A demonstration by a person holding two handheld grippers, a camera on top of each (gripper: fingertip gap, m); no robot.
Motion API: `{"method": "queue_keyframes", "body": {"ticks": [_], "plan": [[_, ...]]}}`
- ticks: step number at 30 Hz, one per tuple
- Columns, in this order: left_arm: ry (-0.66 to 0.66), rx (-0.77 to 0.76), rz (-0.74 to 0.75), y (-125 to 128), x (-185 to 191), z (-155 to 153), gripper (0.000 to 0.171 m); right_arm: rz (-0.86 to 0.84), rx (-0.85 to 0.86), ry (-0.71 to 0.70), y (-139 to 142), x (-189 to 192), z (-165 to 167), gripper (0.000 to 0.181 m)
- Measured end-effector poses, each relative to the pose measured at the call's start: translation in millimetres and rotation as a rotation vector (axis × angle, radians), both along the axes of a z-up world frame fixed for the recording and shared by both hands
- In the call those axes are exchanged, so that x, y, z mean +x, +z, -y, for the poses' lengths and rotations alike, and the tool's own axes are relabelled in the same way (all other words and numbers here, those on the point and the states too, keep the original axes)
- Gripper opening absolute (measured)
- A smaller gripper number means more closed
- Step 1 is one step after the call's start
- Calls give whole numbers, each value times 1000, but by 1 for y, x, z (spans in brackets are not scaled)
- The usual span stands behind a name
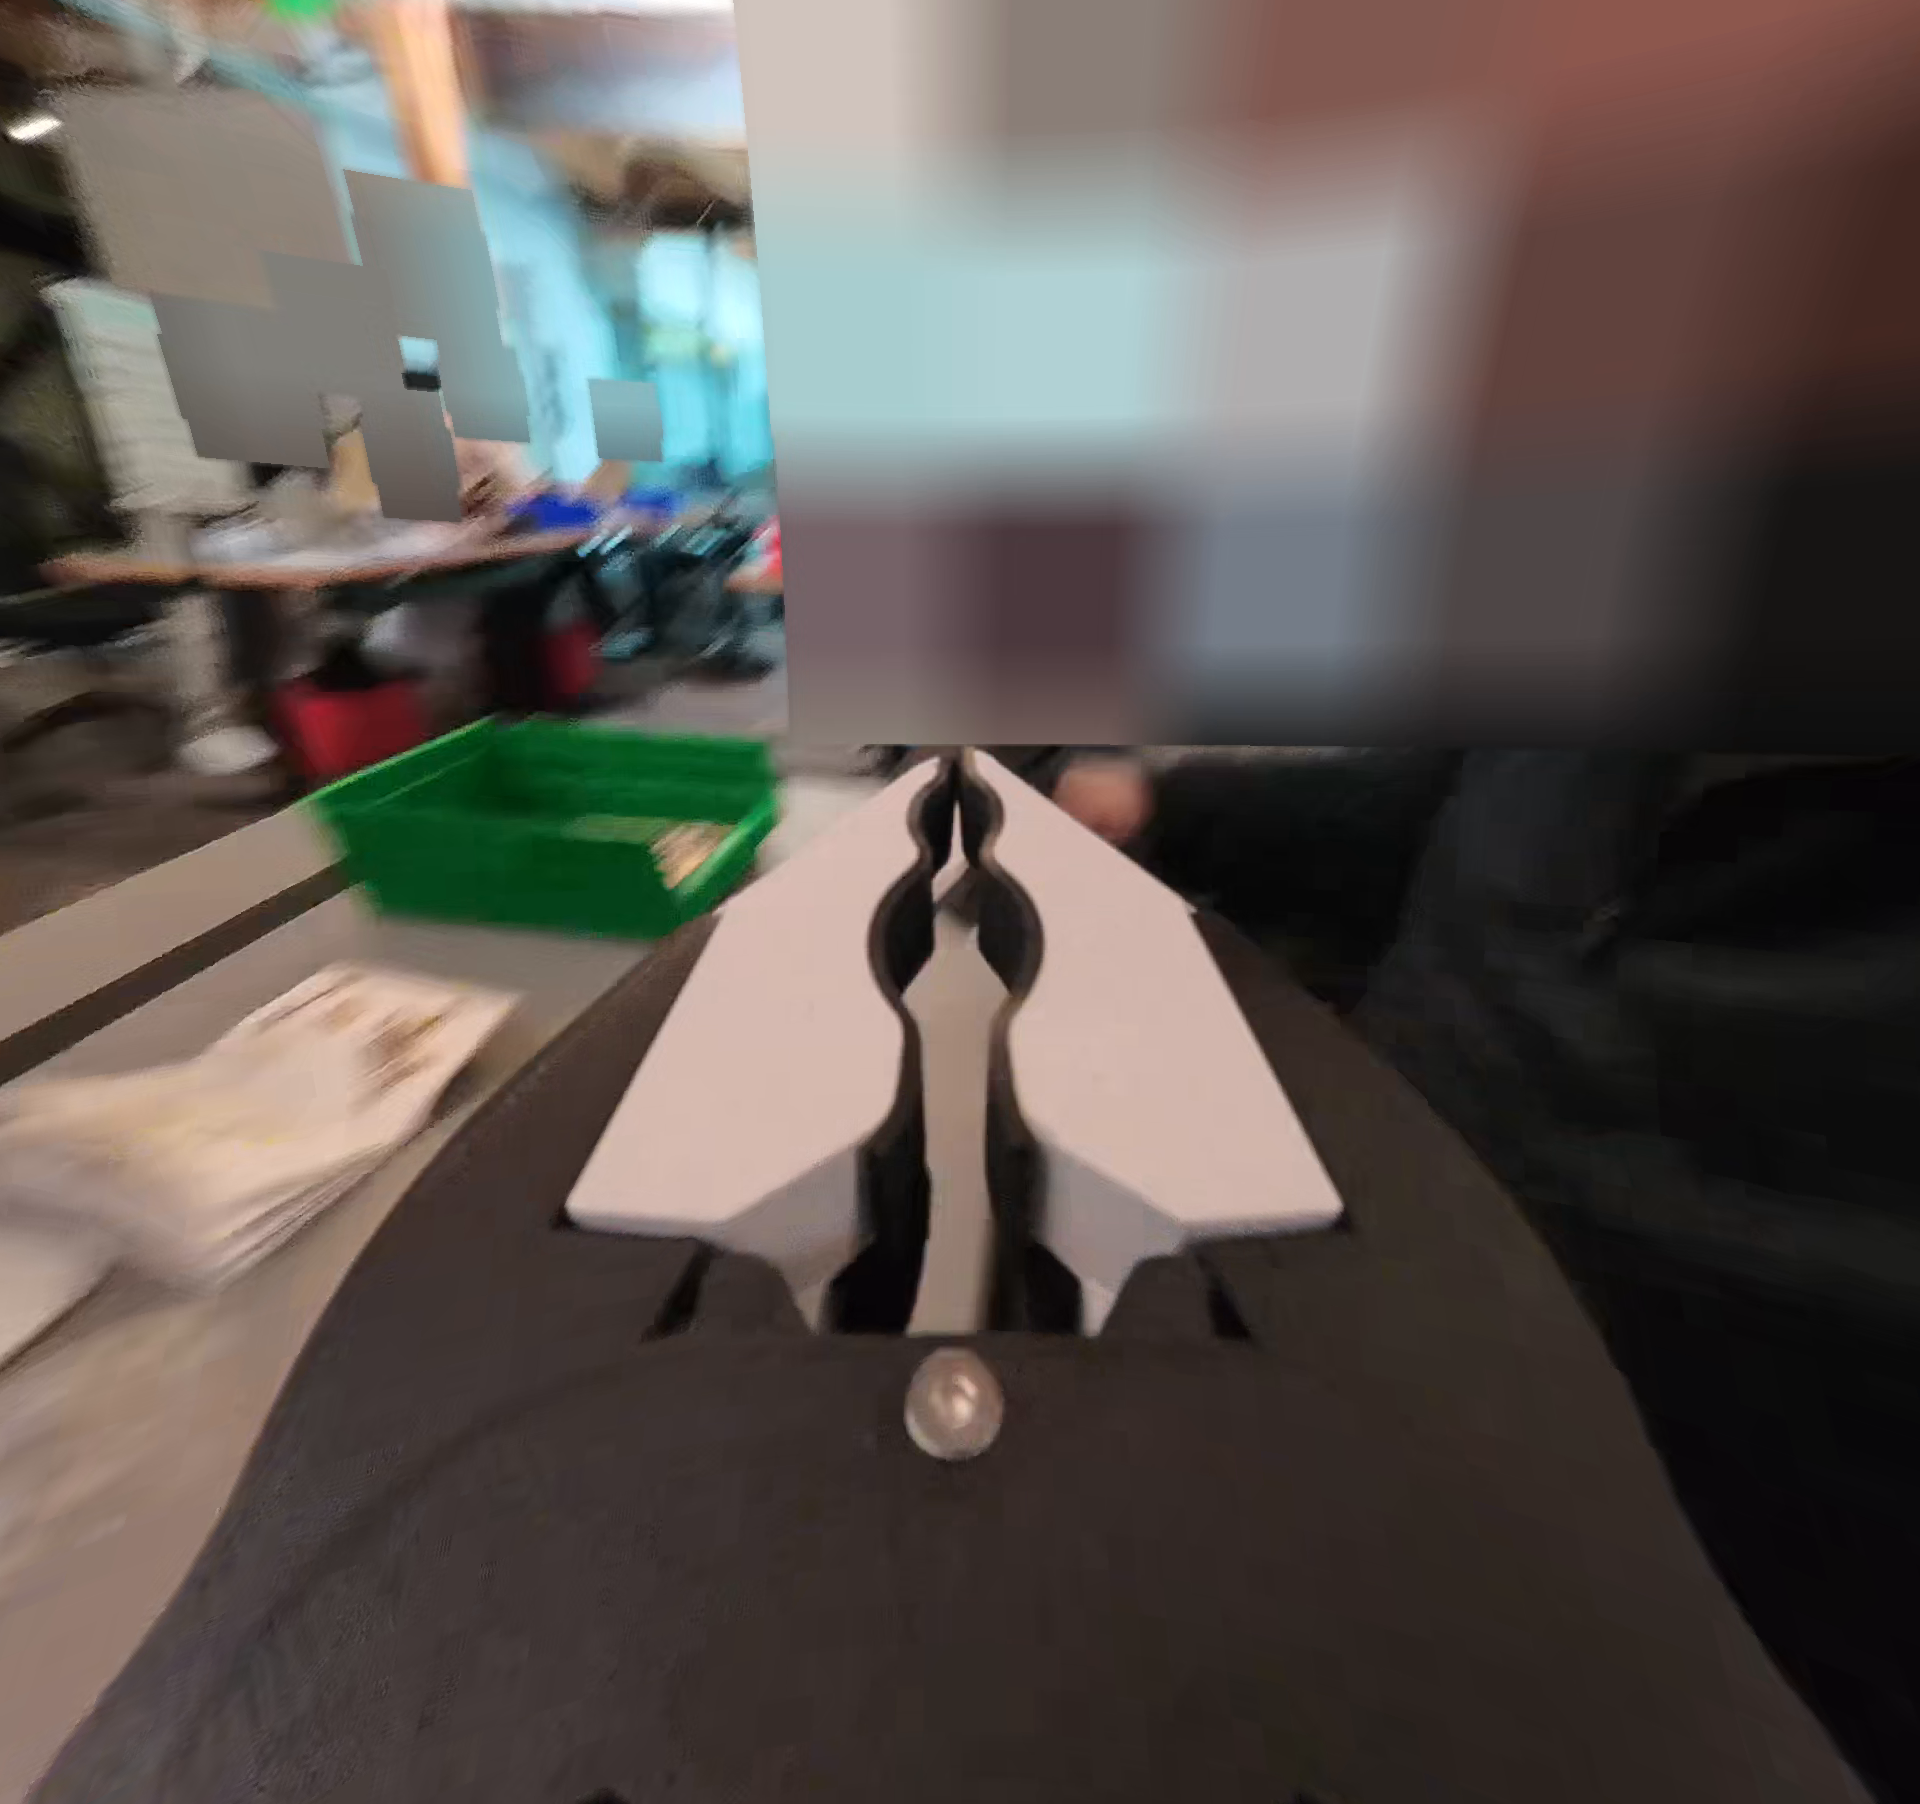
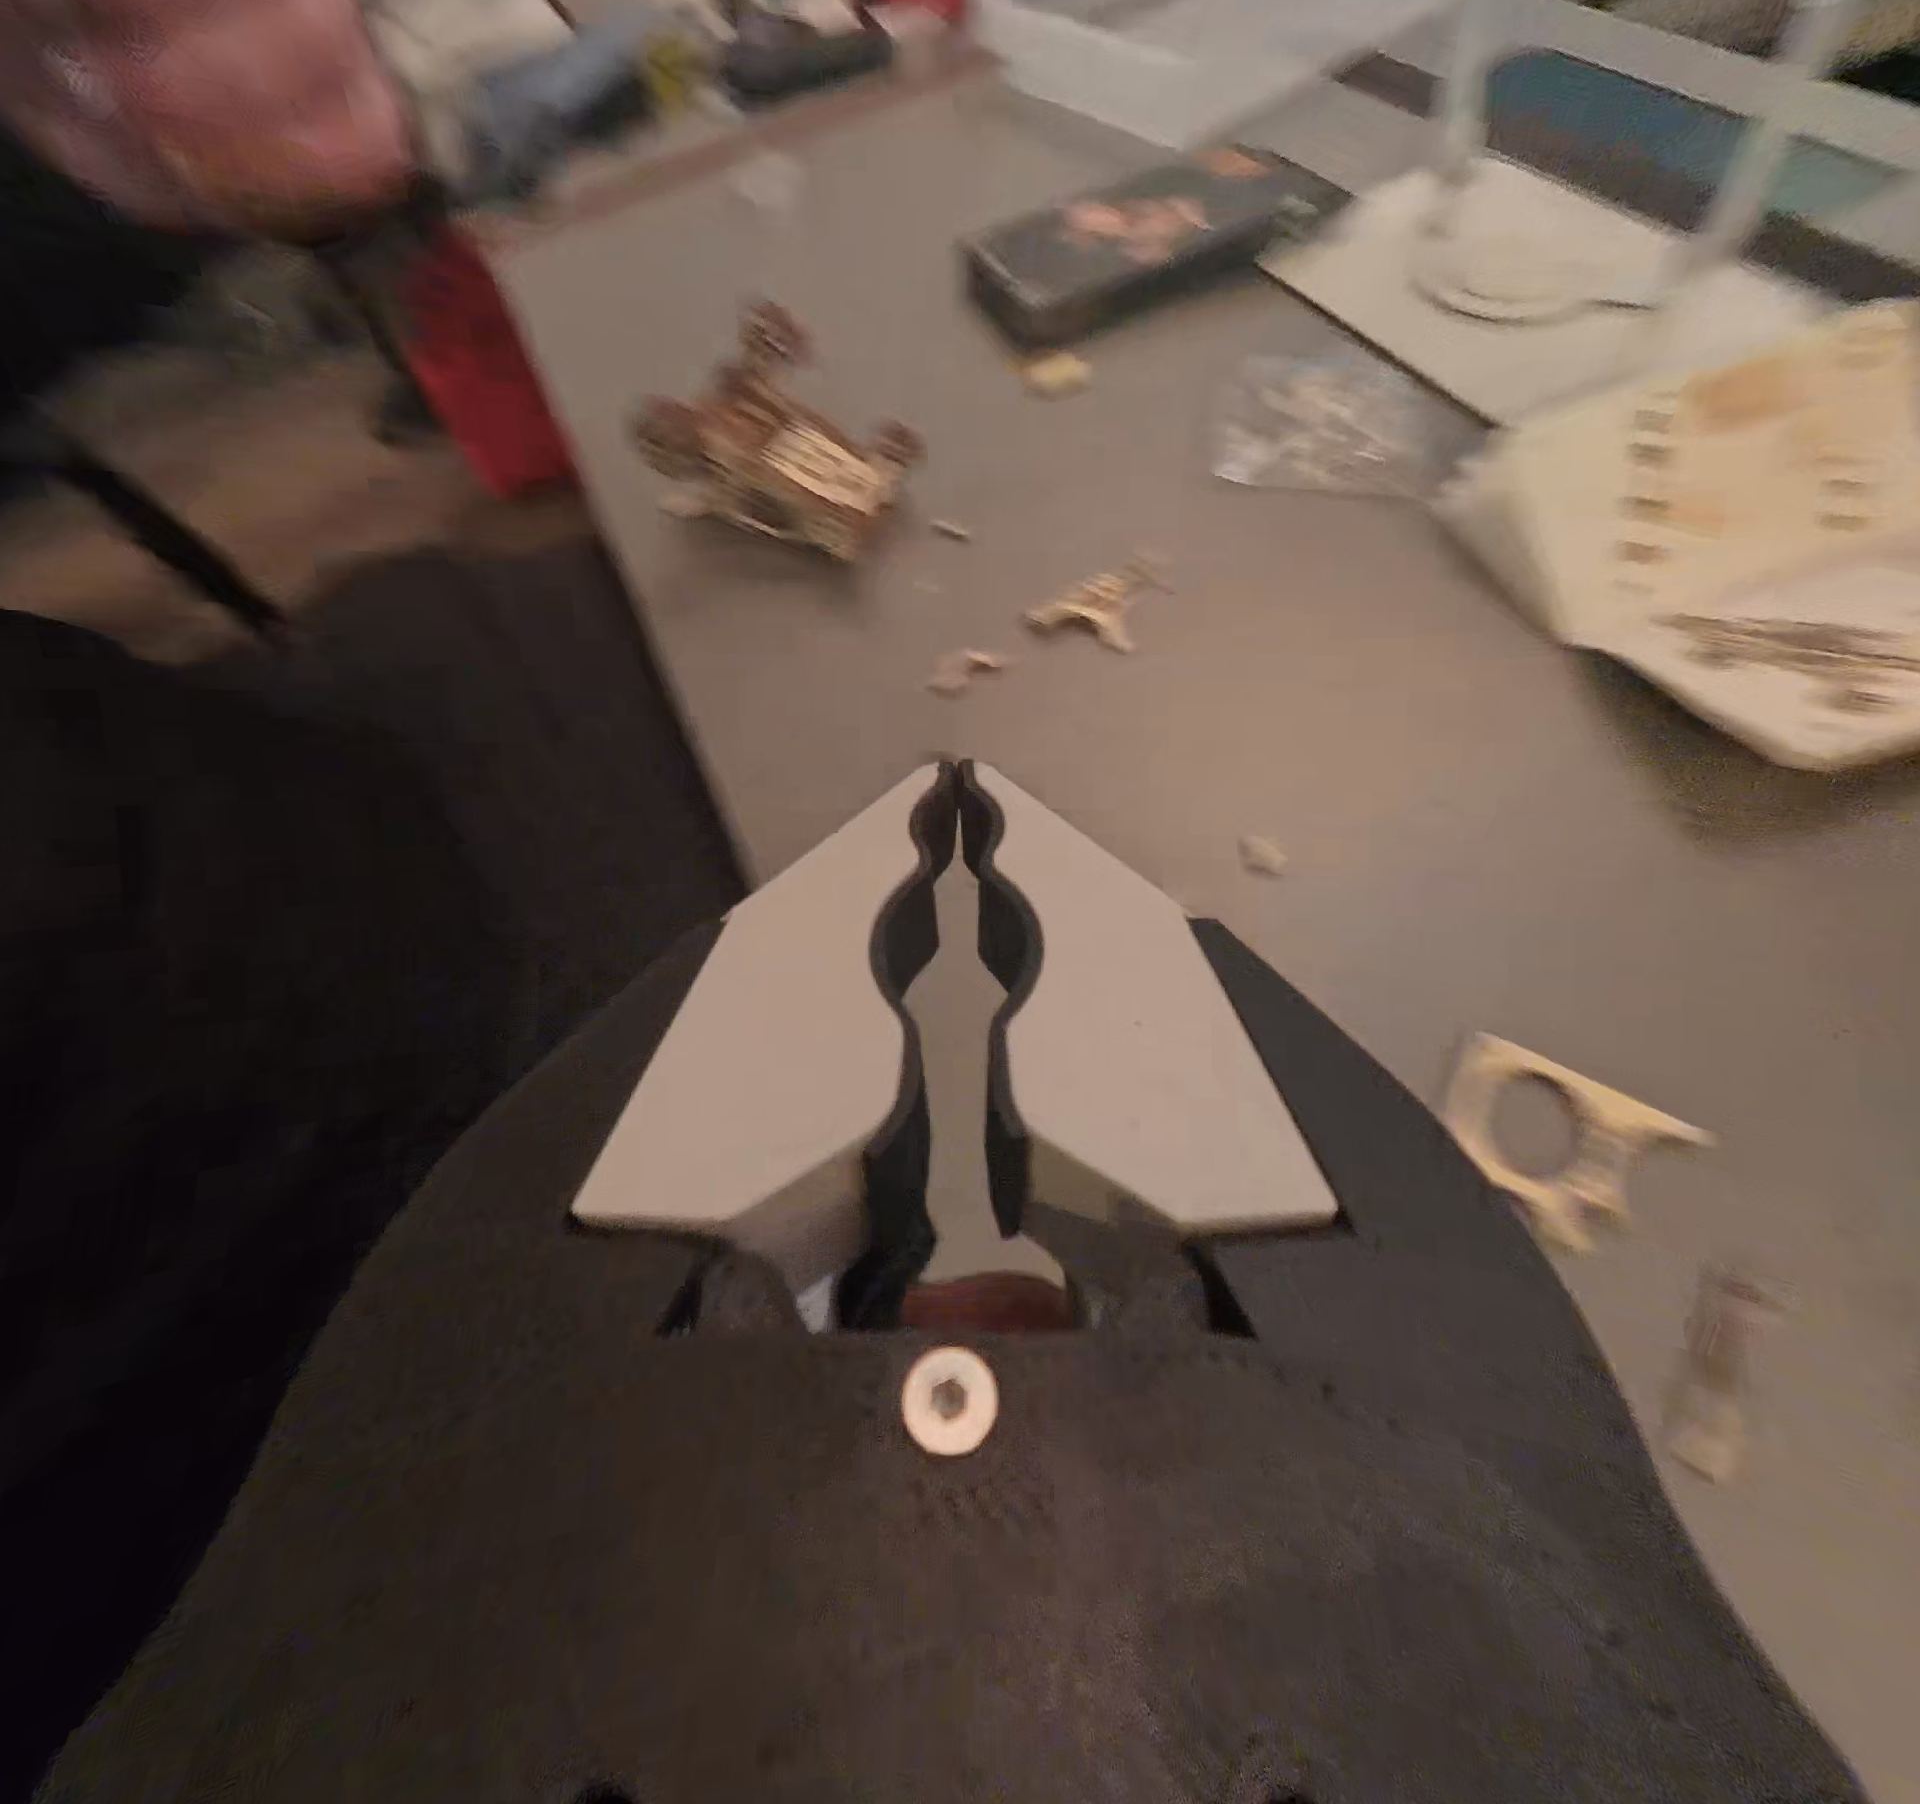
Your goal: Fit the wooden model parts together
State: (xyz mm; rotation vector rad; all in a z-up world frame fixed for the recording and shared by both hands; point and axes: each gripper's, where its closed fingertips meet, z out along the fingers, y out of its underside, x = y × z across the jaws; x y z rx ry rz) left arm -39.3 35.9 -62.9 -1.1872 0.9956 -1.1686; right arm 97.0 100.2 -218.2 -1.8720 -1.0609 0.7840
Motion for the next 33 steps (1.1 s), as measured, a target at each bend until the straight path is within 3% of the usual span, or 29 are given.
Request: {"method": "queue_keyframes", "body": {"ticks": [3, 8, 9, 15, 22, 27, 30, 33], "plan": [[221, 86, -283, -44, -25, -44, 0, 194, 86, -111, -20, 36, -54, 0], [433, 91, -724, -119, -70, -99, 55, 314, 33, -201, -59, 52, -130, 26], [442, 90, -775, -130, -76, -103, 66, 366, 54, -230, -68, 56, -146, 25], [395, -80, -857, -172, -97, -109, 82, 478, 8, -308, -112, 66, -209, 21], [350, -121, -899, -182, -88, -109, 86, 501, -18, -282, -131, 60, -230, 11], [342, -106, -1020, -188, -87, -118, 86, 501, -5, -247, -134, 55, -234, 0], [331, -95, -1078, -192, -82, -123, 82, 473, -46, -194, -134, 49, -224, 0], [271, -110, -1182, -205, -81, -119, 81, 406, -153, -69, -128, 31, -191, 0]]}}
